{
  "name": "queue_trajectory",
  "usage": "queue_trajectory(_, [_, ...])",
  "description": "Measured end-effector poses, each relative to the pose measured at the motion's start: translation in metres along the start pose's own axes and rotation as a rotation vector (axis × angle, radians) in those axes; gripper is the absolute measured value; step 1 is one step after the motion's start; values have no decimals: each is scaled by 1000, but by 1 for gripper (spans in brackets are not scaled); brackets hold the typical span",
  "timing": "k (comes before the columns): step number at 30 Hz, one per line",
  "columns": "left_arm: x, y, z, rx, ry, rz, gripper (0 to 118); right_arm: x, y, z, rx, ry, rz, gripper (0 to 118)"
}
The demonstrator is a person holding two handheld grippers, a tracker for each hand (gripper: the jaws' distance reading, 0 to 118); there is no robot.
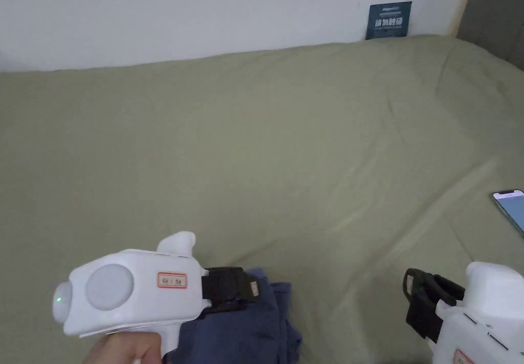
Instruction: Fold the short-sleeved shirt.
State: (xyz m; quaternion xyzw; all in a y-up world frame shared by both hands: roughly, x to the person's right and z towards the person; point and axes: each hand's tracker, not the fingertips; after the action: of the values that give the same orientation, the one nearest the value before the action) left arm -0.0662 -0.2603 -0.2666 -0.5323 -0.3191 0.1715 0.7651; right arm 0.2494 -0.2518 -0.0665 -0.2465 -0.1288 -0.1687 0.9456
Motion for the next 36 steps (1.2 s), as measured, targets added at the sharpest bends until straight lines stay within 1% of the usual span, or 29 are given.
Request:
queue_trajectory(3, [-19, -7, -2, -13, 12, 44, 0, -1, -1, -7, -11, 0, -6, 1])
queue_trajectory(6, [-32, -24, -29, -98, -87, 83, 0, -2, -4, -10, -34, 15, -20, 1])
queue_trajectory(8, [-35, -41, -59, -147, -155, 82, 0, -4, -7, -9, -45, 22, -20, 1])
queue_trajectory(10, [-40, -53, -85, -151, -107, 70, 0, -6, -10, -9, -75, 36, -14, 1])
queue_trajectory(11, [-44, -55, -89, -144, -117, 68, 0, -6, -11, -9, -90, 53, -19, 1])
queue_trajectory(12, [-46, -53, -89, -125, -188, 86, 0, -6, -13, -9, -107, 78, -24, 1])
queue_trajectory(13, [-45, -49, -81, -122, -205, 136, 0, -7, -14, -10, -127, 104, -21, 1])
queue_trajectory(14, [-45, -45, -75, -125, -190, 142, 0, -10, -15, -11, -143, 131, -6, 1])
queue_trajectory(15, [-43, -42, -62, -113, -190, 124, 0, -15, -15, -14, -164, 170, 25, 1])
queue_trajectory(16, [-41, -38, -53, -87, -188, 75, 0, -21, -16, -15, -189, 209, 43, 1])
queue_trajectory(17, [-40, -33, -37, -78, -173, 40, 0, -29, -17, -23, -245, 292, 47, 1])
queue_trajectory(19, [-47, -24, -9, -71, -162, 38, 0, -43, -21, -42, -365, 437, 1, 1])
queue_trajectory(21, [-57, -17, 20, -38, -137, 35, 0, -58, -30, -67, -443, 547, -83, 1])
queue_trajectory(23, [-74, -10, 49, -1, -95, 23, 0, -71, -39, -101, -537, 666, -147, 1])
queue_trajectory(25, [-90, -4, 68, 15, -55, 22, 0, -78, -48, -134, -604, 733, -204, 1])
queue_trajectory(28, [-114, 0, 82, 30, 19, 51, 0, -74, -63, -179, -692, 799, -300, 1])
queue_trajectory(29, [-123, 1, 82, 19, 25, 68, 0, -70, -68, -189, -697, 759, -306, 1])
queue_trajectory(30, [-131, 2, 81, 4, 35, 81, 0, -63, -73, -200, -720, 765, -324, 1])
queue_trajectory(31, [-138, 3, 79, 8, 39, 87, 0, -53, -78, -211, -771, 809, -372, 1])
queue_trajectory(32, [-144, 4, 77, 2, 40, 94, 0, -45, -82, -214, -793, 856, -444, 1])
queue_trajectory(33, [-149, 4, 75, -8, 34, 107, 1, -39, -84, -218, -811, 892, -498, 1])
queue_trajectory(34, [-153, 3, 73, -23, 9, 123, 1, -37, -83, -217, -807, 895, -497, 1])
queue_trajectory(35, [-160, 4, 70, -27, -83, 128, 4, -37, -82, -215, -802, 889, -474, 1])
queue_trajectory(36, [-163, 3, 66, -36, -142, 126, 15, -39, -81, -212, -801, 889, -466, 1])
